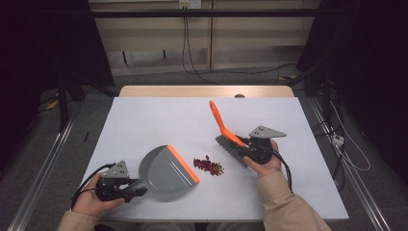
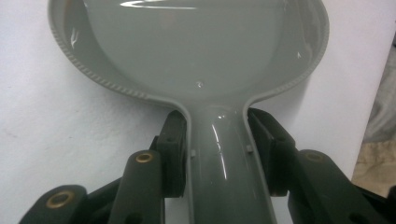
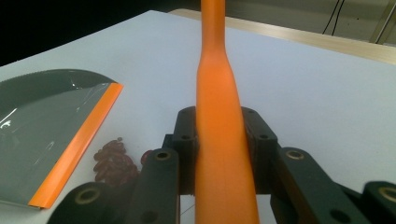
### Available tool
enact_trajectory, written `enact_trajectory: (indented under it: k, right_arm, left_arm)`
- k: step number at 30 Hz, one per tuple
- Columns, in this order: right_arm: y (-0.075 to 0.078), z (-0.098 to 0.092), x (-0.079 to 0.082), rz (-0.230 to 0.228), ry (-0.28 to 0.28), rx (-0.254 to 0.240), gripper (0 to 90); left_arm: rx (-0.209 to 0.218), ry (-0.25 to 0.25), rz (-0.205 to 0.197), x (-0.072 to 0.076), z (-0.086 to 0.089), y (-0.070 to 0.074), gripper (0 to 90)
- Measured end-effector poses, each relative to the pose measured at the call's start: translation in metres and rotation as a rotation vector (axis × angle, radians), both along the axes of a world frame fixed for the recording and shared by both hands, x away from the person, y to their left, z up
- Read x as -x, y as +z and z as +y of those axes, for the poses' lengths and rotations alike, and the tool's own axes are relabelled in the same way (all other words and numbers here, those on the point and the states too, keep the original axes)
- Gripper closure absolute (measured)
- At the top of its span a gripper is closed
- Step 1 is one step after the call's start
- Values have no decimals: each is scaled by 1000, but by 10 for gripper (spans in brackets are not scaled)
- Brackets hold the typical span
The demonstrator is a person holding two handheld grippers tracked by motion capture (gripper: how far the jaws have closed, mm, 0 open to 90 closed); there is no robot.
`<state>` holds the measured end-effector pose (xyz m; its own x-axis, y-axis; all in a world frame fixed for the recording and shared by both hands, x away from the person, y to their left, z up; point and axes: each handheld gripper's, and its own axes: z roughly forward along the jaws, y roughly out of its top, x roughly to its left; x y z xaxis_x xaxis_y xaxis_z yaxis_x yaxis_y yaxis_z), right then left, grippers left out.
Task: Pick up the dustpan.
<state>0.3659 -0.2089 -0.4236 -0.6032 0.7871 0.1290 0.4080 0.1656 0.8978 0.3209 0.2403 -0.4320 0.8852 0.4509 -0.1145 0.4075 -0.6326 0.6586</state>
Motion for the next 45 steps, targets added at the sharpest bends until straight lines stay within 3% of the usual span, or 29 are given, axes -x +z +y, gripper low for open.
enact_trajectory:
  k: [12,15,17,20,25,32,38,45]
  right_arm:
    - [-1,2,1,5,3,2,711]
    - [-1,3,1,6,5,7,711]
    - [-2,4,1,9,6,10,711]
    - [-2,4,1,7,6,11,711]
    - [-3,5,3,1,-19,9,711]
    - [-6,10,5,-7,-45,37,711]
    - [-10,16,8,-13,-79,77,711]
    - [-13,29,12,-12,-50,119,711]
  left_arm:
    - [-30,6,9,-5,-7,-7,524]
    - [-33,6,4,-6,-7,-7,549]
    - [-20,6,14,-6,-6,-7,627]
    - [-52,-12,25,-6,-7,-4,634]
    - [-42,-24,29,-6,-11,-4,635]
    - [-25,-45,33,-7,-18,-5,636]
    - [-35,-53,39,-7,-21,-3,635]
    - [-29,-53,55,-8,-24,-2,635]
